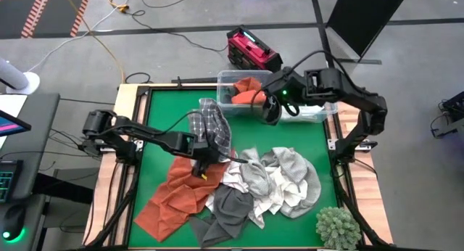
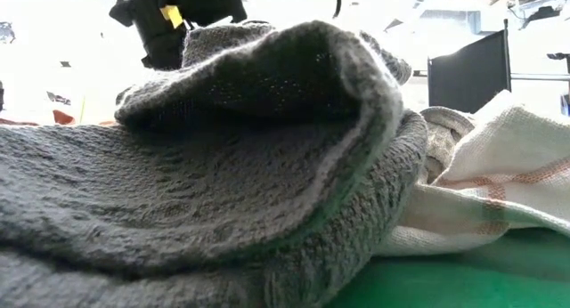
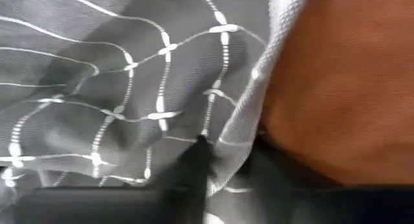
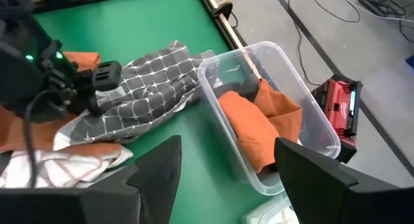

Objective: Sort towels by color in basket
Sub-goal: Put the gray-white towel into the left transparent bin

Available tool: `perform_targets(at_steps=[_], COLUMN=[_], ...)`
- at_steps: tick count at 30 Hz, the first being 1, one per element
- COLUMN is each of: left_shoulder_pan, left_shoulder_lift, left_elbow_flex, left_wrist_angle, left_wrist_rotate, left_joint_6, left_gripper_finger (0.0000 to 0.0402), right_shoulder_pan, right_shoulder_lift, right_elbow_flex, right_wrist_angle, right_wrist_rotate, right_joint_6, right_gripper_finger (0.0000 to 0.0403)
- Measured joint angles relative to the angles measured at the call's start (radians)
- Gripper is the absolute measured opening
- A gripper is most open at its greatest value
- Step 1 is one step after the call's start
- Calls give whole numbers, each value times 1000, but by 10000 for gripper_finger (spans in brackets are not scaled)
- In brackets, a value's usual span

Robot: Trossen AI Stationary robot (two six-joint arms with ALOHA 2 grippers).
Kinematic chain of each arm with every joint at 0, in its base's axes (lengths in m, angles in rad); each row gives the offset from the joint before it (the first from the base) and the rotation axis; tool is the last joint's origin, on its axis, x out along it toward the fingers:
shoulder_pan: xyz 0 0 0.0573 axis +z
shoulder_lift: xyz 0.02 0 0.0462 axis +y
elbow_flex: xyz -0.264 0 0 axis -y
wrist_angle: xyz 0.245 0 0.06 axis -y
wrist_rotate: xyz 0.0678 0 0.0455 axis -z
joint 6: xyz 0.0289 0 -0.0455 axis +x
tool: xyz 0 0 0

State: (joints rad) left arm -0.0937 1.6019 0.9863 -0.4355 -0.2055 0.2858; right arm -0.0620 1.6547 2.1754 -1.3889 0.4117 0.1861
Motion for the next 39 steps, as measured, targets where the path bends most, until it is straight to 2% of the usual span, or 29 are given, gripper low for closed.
perform_targets(at_steps=[1,3,7,12,19,24,27,31,39], left_shoulder_pan=[1,10,20,21,57,134,154,169,174], left_shoulder_lift=[1,0,-65,-267,-520,-617,-654,-670,-626], left_elbow_flex=[0,0,0,0,0,0,0,0,-1], left_wrist_angle=[-3,-8,-26,-2,60,112,153,209,304], left_wrist_rotate=[2,27,80,131,134,230,229,227,233], left_joint_6=[-17,-58,-151,-229,-269,-378,-384,-373,-380], left_gripper_finger=[35,13,4,2,1,1,1,1,1], right_shoulder_pan=[6,14,19,20,36,33,34,34,34], right_shoulder_lift=[0,0,0,0,4,2,5,2,44], right_elbow_flex=[0,0,0,0,-87,-193,-235,-256,-267], right_wrist_angle=[-2,-10,-30,-6,308,585,692,770,861], right_wrist_rotate=[8,16,37,21,-179,-338,-409,-415,-408], right_joint_6=[6,17,27,-7,-179,-239,-240,-240,-291], right_gripper_finger=[274,274,274,274,274,275,280,303,380])
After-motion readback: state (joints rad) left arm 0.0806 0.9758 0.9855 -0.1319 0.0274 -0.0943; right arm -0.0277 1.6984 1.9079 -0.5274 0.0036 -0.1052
